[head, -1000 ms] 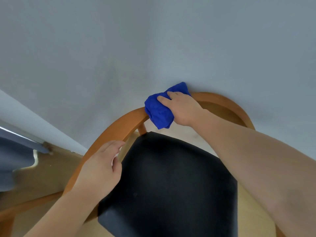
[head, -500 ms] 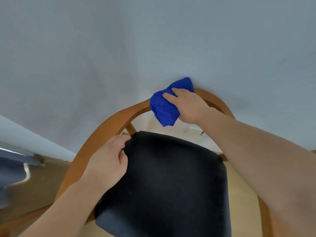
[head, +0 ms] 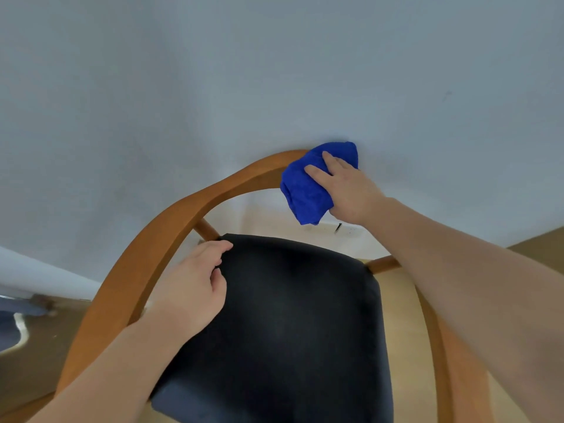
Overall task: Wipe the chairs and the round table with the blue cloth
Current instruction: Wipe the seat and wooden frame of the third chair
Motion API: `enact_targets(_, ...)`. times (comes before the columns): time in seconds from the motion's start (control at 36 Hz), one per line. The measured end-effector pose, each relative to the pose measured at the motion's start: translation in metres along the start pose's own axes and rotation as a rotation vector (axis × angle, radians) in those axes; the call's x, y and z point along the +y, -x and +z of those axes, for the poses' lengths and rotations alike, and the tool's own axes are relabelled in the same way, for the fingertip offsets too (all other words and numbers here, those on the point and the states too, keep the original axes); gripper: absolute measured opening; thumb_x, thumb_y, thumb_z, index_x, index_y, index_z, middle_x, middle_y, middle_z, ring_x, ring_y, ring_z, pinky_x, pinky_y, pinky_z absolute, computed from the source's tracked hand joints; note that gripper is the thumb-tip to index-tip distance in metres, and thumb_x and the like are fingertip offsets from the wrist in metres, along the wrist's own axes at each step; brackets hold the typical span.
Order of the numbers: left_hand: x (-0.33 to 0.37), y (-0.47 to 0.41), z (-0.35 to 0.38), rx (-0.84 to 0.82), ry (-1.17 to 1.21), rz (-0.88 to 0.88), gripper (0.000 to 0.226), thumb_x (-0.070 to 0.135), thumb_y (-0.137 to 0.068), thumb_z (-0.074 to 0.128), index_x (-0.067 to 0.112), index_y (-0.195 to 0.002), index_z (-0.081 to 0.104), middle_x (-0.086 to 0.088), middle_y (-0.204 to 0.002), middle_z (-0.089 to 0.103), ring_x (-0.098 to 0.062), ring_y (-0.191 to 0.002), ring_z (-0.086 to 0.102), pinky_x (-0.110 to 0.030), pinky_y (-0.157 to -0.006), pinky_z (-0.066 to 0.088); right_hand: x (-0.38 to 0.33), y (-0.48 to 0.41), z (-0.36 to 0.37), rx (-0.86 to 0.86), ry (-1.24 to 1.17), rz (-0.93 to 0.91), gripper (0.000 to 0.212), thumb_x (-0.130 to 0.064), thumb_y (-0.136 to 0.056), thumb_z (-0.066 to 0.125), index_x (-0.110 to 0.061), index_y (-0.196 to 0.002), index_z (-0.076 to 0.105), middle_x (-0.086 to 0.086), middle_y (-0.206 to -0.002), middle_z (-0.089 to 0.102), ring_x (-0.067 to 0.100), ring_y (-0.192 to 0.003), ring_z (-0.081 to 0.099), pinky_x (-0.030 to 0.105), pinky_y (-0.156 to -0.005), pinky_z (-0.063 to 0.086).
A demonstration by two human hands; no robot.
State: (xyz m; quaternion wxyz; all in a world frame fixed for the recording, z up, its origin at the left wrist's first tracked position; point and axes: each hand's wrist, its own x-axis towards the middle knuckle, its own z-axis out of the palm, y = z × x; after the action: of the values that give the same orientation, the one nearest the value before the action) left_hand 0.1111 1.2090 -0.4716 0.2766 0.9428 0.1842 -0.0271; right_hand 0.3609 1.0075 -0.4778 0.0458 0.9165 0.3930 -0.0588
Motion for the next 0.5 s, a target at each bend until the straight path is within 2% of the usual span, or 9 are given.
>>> enact_targets(0.14, 0.012, -0.006, 0.01, -0.031, 0.014, 0.016, 0.048, 0.016, -0.093, 0.05, 0.034, -0.136, 0.042, 0.011, -0.13, 0.054, -0.008, -0.113, 0.055, -0.023, -0.095, 0.042, 0.014, 0.012, 0.008, 0.014, -0.032, 0.056, 0.081, -0.017, -0.09, 0.061, -0.023, -0.153, 0.009, 0.021, -0.158, 0.0, 0.038, -0.142, 0.017, 0.047, -0.11, 0.033)
enact_targets(0.39, 0.033, -0.013, 0.027, -0.065, 0.029, 0.044, 0.048, 0.013, -0.093, 0.05, 0.033, -0.136, 0.042, 0.012, -0.128, 0.053, -0.006, -0.113, 0.053, -0.019, -0.093, 0.038, 0.039, 0.038, 0.03, 0.041, -0.107, 0.183, 0.088, -0.018, -0.087, 0.065, -0.019, -0.153, 0.007, 0.024, -0.158, 0.001, 0.041, -0.141, 0.017, 0.045, -0.11, 0.031)
enact_targets(0.5, 0.04, -0.017, 0.035, -0.076, 0.029, 0.057, 0.049, 0.013, -0.092, 0.051, 0.033, -0.135, 0.042, 0.012, -0.125, 0.054, -0.005, -0.109, 0.053, -0.018, -0.091, 0.038, 0.055, 0.057, 0.045, 0.047, -0.168, 0.287, 0.087, -0.02, -0.086, 0.065, -0.016, -0.152, 0.009, 0.024, -0.157, 0.009, 0.04, -0.135, 0.03, 0.044, -0.103, 0.037)
